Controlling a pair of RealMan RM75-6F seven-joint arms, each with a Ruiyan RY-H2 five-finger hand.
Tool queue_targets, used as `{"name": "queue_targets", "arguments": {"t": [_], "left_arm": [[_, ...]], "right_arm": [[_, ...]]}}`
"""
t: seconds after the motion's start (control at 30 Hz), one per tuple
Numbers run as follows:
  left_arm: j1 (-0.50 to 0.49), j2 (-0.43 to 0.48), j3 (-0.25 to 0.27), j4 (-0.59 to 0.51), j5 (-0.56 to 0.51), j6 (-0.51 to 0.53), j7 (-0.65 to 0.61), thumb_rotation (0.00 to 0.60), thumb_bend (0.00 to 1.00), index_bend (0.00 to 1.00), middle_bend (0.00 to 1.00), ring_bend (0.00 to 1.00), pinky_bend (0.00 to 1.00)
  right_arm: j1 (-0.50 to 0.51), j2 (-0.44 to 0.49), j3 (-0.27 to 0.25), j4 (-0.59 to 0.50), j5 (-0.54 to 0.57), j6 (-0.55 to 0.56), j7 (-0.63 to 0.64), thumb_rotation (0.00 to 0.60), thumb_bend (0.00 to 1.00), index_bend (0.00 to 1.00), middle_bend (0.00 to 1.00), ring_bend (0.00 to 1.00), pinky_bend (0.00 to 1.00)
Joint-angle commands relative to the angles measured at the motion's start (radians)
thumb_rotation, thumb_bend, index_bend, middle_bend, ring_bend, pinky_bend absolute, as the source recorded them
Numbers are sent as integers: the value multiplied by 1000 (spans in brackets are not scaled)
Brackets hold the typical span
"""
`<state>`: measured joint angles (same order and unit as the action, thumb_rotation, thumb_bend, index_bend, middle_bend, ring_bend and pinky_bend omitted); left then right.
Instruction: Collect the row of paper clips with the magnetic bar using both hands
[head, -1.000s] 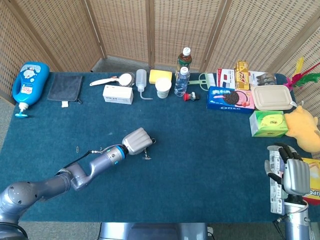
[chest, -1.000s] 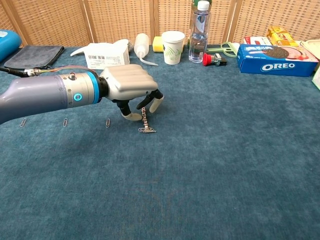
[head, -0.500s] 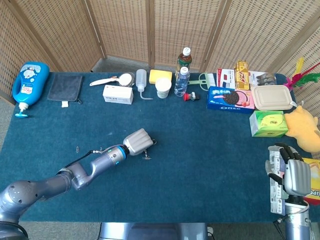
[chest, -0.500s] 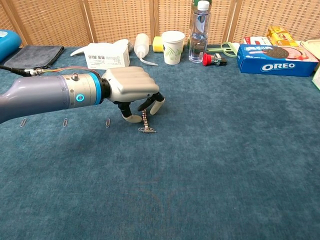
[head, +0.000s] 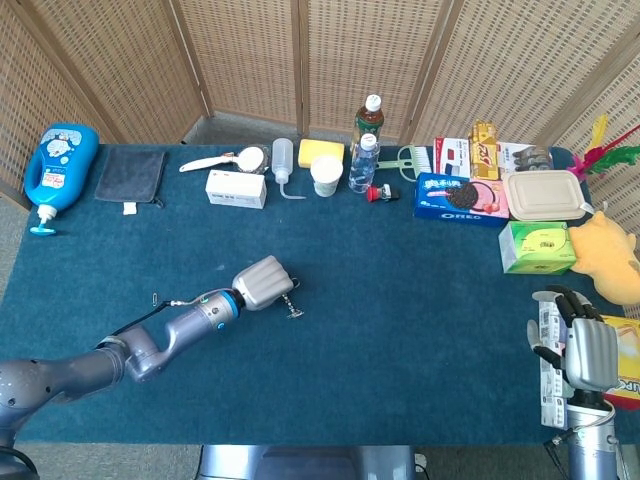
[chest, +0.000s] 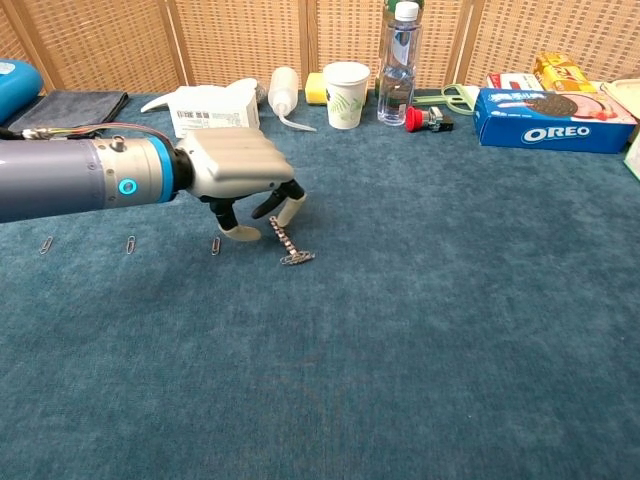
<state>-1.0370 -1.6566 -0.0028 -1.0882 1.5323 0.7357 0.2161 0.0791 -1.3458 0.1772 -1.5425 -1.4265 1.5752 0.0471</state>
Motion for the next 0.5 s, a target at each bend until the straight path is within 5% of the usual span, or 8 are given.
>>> {"name": "queue_targets", "arguments": {"t": [0.03,0.5], "left_arm": [[5,10,1,-12,-7,-4,11,600,558,433,560,684,747],[10,-6,-16,-14,-21,8,27,600,559,437,559,676,747]], "right_arm": [[0,0,1,-1,-1,2,-2,600,425,367,325,270,403],[-6,2,-3,-6,-5,9,-1,600,424,367,325,270,404]]}}
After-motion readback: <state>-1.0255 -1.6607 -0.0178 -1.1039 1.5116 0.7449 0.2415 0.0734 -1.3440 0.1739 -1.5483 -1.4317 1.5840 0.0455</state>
